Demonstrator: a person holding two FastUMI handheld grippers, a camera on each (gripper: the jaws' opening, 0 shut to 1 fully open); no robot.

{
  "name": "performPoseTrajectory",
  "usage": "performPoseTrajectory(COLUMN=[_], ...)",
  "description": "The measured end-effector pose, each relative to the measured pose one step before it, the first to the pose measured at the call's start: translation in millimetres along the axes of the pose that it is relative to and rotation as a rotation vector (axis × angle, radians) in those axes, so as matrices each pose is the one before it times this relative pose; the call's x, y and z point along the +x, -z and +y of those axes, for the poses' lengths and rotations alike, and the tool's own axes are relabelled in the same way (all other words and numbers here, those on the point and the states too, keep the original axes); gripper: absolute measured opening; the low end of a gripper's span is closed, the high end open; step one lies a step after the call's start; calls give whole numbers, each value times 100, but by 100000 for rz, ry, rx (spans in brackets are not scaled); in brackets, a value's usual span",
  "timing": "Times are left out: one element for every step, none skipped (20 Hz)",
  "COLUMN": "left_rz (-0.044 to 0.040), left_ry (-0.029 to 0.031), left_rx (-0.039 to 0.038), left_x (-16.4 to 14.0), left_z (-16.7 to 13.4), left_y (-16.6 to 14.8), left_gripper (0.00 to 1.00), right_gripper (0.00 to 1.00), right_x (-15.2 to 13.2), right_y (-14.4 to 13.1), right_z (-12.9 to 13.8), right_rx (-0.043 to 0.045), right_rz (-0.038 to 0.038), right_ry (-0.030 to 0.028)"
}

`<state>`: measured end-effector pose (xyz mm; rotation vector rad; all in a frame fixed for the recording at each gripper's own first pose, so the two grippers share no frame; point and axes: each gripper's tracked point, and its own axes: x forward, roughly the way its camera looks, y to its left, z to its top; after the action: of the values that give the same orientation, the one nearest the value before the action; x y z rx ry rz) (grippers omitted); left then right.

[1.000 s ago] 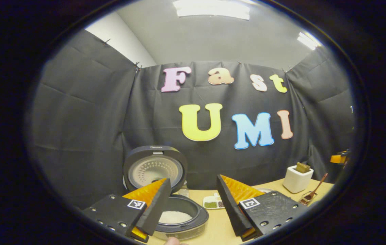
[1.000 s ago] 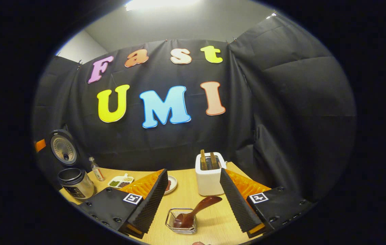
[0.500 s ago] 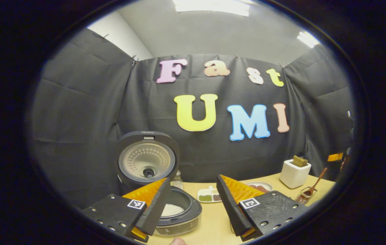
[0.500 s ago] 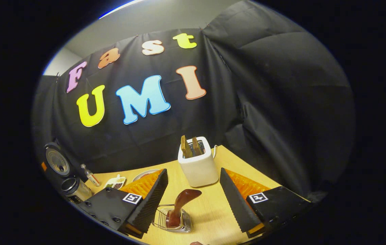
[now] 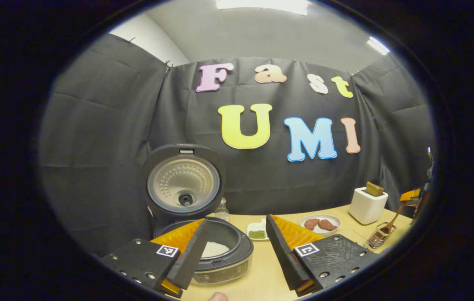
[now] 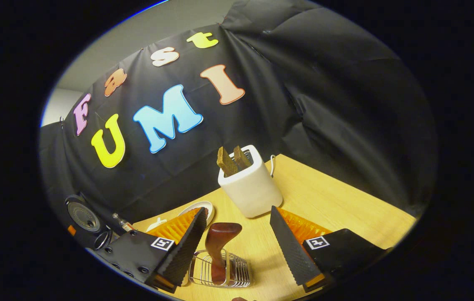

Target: Close the left gripper, press the button to open the rice cooker; take a wooden spoon from the chopstick holder with the right hand, scoop a spoonful of rice and pour it into the rice cooker, then put the wooden spoon back into the chopstick holder.

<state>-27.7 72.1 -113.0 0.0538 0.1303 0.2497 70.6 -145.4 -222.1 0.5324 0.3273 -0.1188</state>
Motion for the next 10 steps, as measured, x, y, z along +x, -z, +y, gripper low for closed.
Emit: performPoseTrajectory(left_rz=[46, -74, -45, -36, 230, 625, 900, 1413, 1847, 1286], left_ry=[-433, -369, -97, 113, 633, 1057, 1315, 1966, 1314, 325], left_rx=[263, 961, 1199, 971, 417, -238, -884, -1674, -2877, -3000], left_x=[78, -32, -62, -221, -31, -23, 70, 276, 255, 261], left_z=[64, -27, -139, -161, -332, -479, -386, -441, -164, 362], left_y=[202, 134, 2, 218, 163, 279, 187, 567, 525, 355], left_gripper=[85, 85, 84, 84, 85, 85, 85, 84, 84, 85], right_gripper=[98, 98, 98, 98, 98, 98, 98, 98, 98, 98], right_x=[540, 530, 554, 482, 416, 419, 314, 347, 359, 314], right_y=[599, 622, 744, 631, 519, 337, 353, 116, 166, 156], right_z=[52, -84, -190, -85, 40, 14, 159, 51, 99, 105], right_rx=[960, 828, 910, 942, 857, 782, 729, 1084, 1236, 1253], right_rz=[1211, 1459, 1802, 1678, 1341, 952, 592, 312, 223, 665], right_ry=[-963, -342, -45, -241, -439, -383, -393, -438, -588, -550])
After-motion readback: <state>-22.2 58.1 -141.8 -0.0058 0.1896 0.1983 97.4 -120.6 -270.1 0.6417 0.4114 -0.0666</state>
